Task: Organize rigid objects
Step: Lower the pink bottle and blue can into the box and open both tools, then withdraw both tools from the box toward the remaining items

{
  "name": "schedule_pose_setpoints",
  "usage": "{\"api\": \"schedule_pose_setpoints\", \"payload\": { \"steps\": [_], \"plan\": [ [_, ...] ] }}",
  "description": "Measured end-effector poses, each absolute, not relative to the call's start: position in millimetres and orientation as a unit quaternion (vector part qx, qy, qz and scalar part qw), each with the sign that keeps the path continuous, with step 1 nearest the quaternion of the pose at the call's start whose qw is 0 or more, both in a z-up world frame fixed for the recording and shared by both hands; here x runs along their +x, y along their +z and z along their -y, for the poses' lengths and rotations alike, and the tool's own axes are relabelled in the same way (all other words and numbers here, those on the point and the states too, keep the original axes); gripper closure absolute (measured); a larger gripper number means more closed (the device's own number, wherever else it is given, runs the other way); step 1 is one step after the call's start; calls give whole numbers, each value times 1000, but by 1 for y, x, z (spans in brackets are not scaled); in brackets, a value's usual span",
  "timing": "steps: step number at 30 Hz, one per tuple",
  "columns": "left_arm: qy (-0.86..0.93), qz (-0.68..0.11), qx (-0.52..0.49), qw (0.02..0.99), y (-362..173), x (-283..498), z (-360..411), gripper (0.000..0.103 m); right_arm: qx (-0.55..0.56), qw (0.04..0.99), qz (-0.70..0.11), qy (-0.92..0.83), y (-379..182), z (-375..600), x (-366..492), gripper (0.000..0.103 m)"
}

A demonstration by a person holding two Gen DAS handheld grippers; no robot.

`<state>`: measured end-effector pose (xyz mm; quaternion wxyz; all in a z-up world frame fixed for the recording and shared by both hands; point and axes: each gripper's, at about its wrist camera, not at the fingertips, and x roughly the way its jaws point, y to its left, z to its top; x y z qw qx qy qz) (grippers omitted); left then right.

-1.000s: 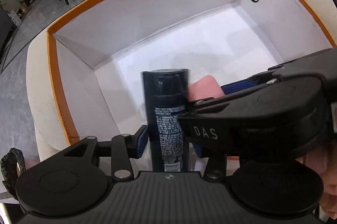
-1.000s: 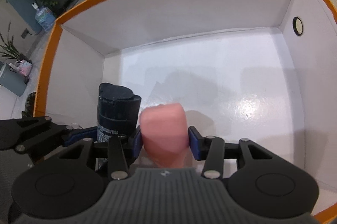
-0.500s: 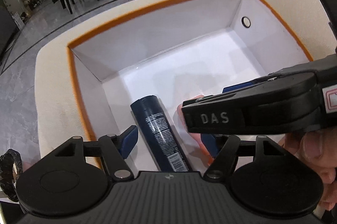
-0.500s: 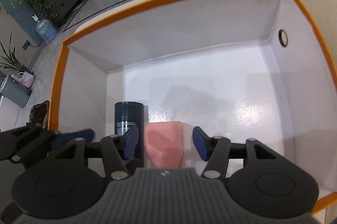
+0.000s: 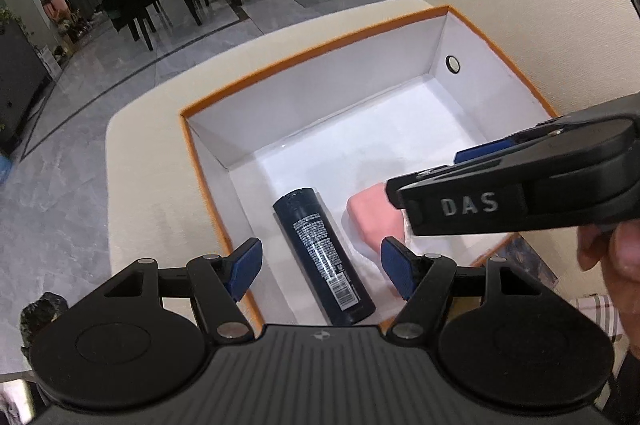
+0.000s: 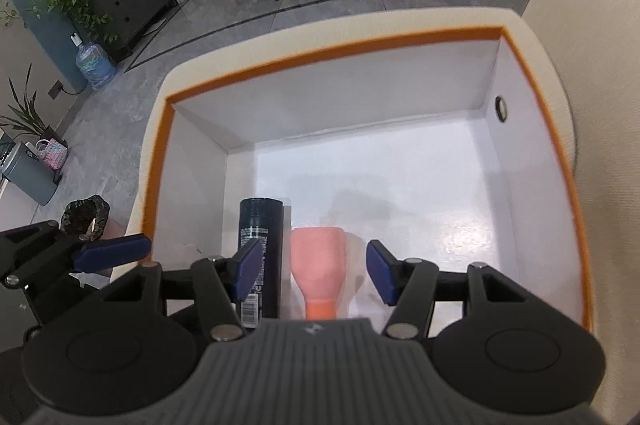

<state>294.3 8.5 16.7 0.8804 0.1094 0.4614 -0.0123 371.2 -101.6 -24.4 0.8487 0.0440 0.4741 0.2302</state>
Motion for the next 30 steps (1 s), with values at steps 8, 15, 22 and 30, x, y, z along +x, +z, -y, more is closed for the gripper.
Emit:
{"api": "schedule_pose_setpoints", "payload": {
  "steps": [8,15,22,30],
  "plan": [
    [-10,-449,91,889,29,250,-20,21,37,859,-455,232,5,124,331,44],
    [-55,-380,92,919,27,179,-35,22,22,871,-434,231,26,150,283,42],
    [-56,-392,91,914,-8,128,-67,26,13,882,-411,229,49,177,237,41],
    [-53,-390,46,918,-23,73,-65,26,13,882,-407,235,46,202,177,38]
  ]
}}
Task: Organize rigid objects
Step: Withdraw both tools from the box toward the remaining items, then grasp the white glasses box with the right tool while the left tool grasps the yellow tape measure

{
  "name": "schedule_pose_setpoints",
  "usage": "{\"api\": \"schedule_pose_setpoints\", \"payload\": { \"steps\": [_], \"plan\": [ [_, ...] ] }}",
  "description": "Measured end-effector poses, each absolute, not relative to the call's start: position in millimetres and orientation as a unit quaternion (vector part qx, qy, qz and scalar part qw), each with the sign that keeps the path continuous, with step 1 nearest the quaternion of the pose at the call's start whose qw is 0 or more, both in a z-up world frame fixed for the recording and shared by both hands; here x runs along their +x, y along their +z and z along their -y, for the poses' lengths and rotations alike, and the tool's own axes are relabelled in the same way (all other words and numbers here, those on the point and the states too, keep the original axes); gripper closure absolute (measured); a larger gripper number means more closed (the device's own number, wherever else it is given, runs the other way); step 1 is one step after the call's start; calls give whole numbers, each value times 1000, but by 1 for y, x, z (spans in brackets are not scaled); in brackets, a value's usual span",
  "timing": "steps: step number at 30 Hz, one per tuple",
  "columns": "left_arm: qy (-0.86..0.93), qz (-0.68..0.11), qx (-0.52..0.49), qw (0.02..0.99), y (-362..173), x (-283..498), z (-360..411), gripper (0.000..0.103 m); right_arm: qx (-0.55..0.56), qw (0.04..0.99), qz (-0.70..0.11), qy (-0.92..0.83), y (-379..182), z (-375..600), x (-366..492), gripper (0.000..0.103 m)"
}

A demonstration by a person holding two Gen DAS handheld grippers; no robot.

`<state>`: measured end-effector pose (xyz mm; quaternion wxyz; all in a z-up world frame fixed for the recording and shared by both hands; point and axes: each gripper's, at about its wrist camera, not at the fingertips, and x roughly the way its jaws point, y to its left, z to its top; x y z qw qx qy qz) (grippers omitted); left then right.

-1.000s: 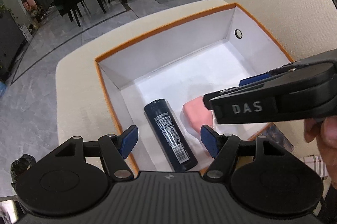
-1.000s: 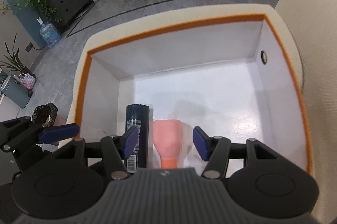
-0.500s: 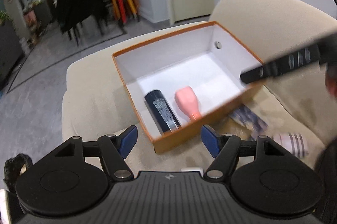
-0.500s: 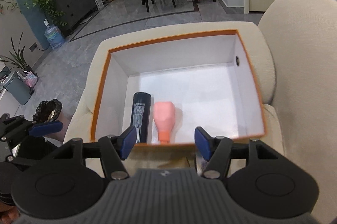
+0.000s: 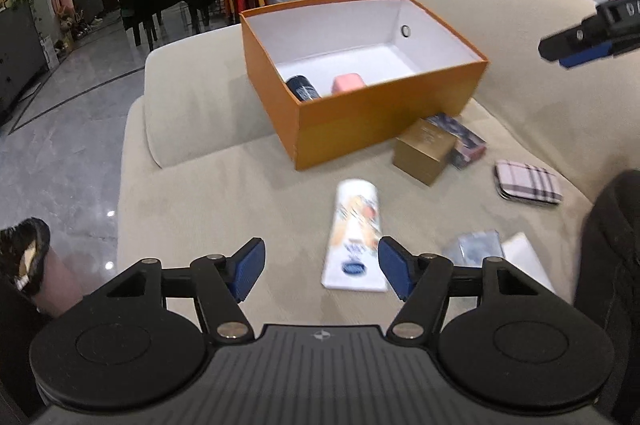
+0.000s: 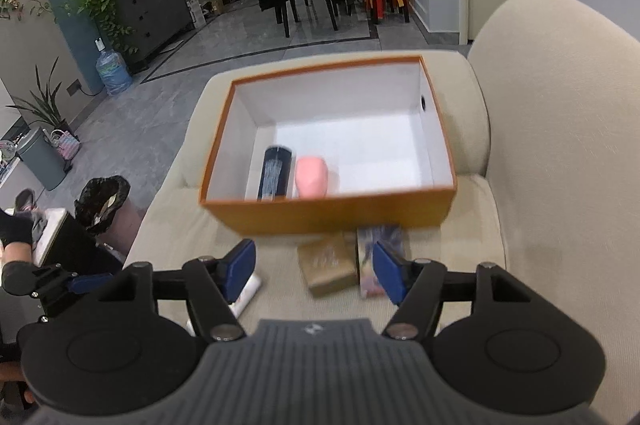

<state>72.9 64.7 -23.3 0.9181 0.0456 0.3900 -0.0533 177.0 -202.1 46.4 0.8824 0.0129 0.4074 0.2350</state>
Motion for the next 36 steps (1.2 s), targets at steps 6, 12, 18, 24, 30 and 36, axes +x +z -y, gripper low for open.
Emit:
{"api": "schedule_pose_setpoints", "payload": {
  "steps": [6,12,18,24,30,36],
  "plan": [
    [-120,-351,43,928,-57,33,-78,27,19,873,-427,233,25,222,138,38],
    [-85,-391,-36,916,-97,36,-115,28,19,872,-426,238,22,230,115,37],
    [-51,-400,15,915,-97,27,-87,27,10,866,-439,240,1,227,103,37],
    [-58,-409,19,911,-104,7,-58,26,-12,855,-466,227,-31,217,95,37],
    [-69,-416,11,907,-107,3,-36,23,-51,843,-493,212,-67,202,91,37],
    [-65,-427,19,902,-111,9,-24,22,-59,829,-519,201,-90,192,93,32]
  ]
}}
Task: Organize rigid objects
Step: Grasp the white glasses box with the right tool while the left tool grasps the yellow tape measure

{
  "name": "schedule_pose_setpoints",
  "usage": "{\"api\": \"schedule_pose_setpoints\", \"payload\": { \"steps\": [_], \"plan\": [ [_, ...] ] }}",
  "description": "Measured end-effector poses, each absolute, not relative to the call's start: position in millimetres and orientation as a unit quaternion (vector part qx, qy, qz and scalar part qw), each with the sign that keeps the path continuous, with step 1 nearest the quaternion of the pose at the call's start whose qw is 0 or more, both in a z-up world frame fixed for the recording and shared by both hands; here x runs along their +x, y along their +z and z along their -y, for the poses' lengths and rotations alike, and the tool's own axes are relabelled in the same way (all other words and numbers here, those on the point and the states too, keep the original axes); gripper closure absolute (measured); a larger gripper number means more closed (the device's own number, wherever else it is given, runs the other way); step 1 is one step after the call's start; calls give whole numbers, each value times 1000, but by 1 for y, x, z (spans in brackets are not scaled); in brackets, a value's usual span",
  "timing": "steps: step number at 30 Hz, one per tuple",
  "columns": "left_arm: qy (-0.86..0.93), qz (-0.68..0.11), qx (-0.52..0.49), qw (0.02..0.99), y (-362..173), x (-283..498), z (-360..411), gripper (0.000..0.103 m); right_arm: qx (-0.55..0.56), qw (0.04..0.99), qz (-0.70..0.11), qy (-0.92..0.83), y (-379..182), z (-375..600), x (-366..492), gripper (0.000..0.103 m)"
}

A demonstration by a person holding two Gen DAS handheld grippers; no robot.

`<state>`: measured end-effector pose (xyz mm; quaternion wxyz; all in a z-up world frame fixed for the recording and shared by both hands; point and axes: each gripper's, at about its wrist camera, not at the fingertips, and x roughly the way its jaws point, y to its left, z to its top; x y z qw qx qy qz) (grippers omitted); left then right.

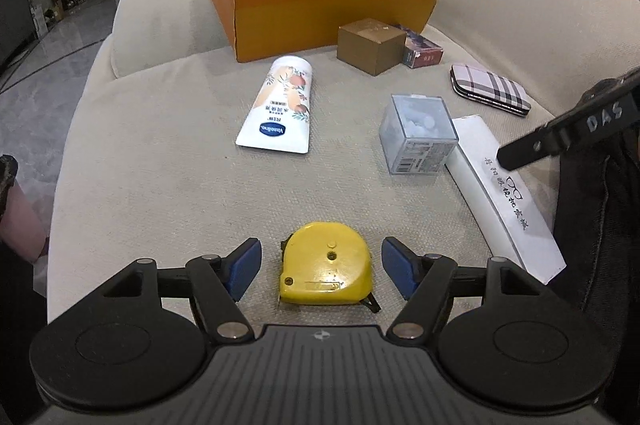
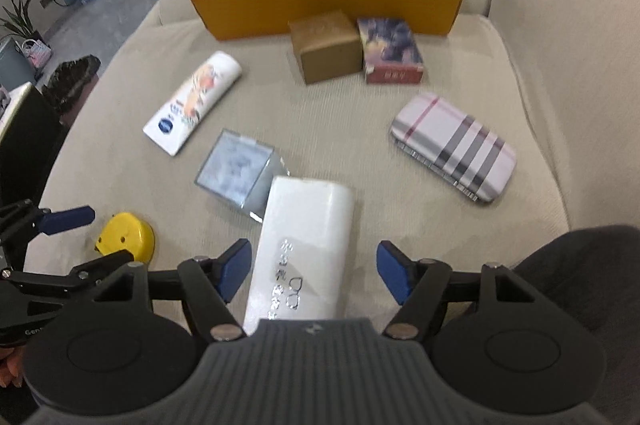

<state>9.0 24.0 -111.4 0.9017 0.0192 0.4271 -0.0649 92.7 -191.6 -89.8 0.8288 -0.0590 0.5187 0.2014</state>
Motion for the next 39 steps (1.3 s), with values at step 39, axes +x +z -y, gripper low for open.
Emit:
{"api": "schedule_pose_setpoints", "payload": {
  "steps": [39],
  "plan": [
    [-48,-435,67,897,-139,15,-4,29,-150,797,-552,194,-147,148,83,24]
  ]
}}
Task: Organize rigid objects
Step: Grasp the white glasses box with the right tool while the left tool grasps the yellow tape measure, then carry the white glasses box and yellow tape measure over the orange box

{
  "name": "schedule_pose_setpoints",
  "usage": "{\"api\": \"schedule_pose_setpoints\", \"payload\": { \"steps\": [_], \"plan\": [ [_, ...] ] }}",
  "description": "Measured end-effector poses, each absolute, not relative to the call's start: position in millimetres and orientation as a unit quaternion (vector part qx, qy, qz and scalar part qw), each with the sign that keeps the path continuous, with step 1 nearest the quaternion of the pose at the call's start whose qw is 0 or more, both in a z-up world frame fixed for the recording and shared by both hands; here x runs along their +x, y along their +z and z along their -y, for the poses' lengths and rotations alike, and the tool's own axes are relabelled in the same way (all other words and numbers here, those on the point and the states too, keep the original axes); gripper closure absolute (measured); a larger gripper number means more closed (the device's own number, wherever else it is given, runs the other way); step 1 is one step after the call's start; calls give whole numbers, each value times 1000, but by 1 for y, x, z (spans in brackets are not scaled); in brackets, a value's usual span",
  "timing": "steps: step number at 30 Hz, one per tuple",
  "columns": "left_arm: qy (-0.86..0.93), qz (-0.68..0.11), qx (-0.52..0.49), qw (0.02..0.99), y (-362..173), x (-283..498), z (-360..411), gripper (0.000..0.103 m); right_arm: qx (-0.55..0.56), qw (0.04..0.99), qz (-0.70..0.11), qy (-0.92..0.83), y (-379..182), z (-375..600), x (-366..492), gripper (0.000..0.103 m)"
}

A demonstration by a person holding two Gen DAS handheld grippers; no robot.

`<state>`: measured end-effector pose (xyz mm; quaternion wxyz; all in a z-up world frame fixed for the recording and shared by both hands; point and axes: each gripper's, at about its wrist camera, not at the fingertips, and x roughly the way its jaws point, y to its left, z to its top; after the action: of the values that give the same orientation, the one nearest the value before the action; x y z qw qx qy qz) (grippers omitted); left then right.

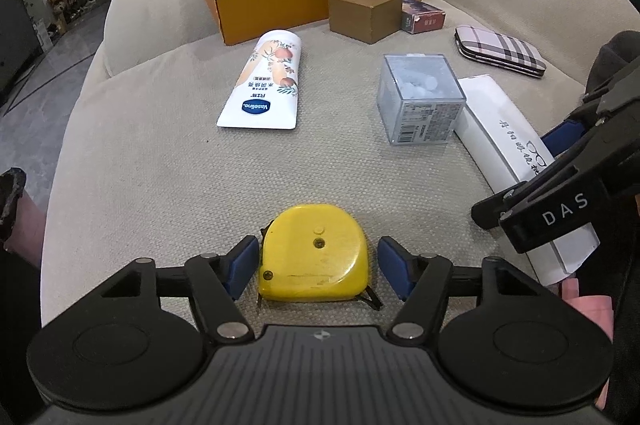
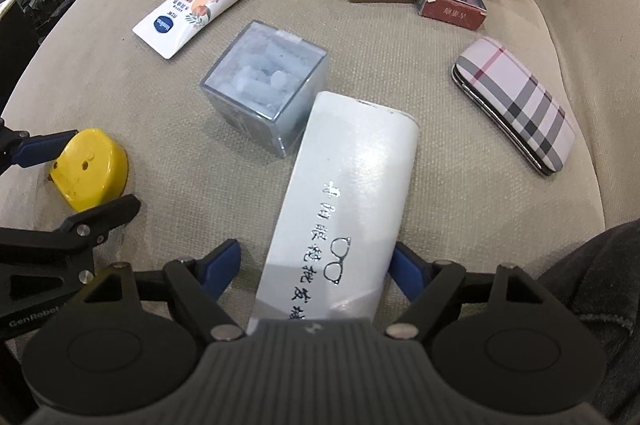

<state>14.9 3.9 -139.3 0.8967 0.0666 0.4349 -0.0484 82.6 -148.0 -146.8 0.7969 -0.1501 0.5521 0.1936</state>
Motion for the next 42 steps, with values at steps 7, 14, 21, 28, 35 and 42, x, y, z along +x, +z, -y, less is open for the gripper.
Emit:
{"api": "schedule_pose_setpoints", "payload": {
  "steps": [7,14,21,28,35,42],
  "plan": [
    [-49,-428,70,900,-137,11,-2,42,-152,802,-544,194,-144,150,79,35],
    [-51,-426,74,900,-132,8,-1,42,-145,805,-541,195,-141,152,76,38],
    [-54,-414,50,907,-114,9,-9,42,-105,814,-537,194,-125,165,79,40],
    [-53,-399,41,915,-92,20,-18,42,-80,828,-523,185,-101,184,90,40],
    [-57,-384,47,920,-68,42,-23,42,-57,847,-499,173,-71,203,109,40],
    [-60,-367,50,927,-43,65,-26,42,-53,860,-476,178,-49,207,128,40]
  ]
}}
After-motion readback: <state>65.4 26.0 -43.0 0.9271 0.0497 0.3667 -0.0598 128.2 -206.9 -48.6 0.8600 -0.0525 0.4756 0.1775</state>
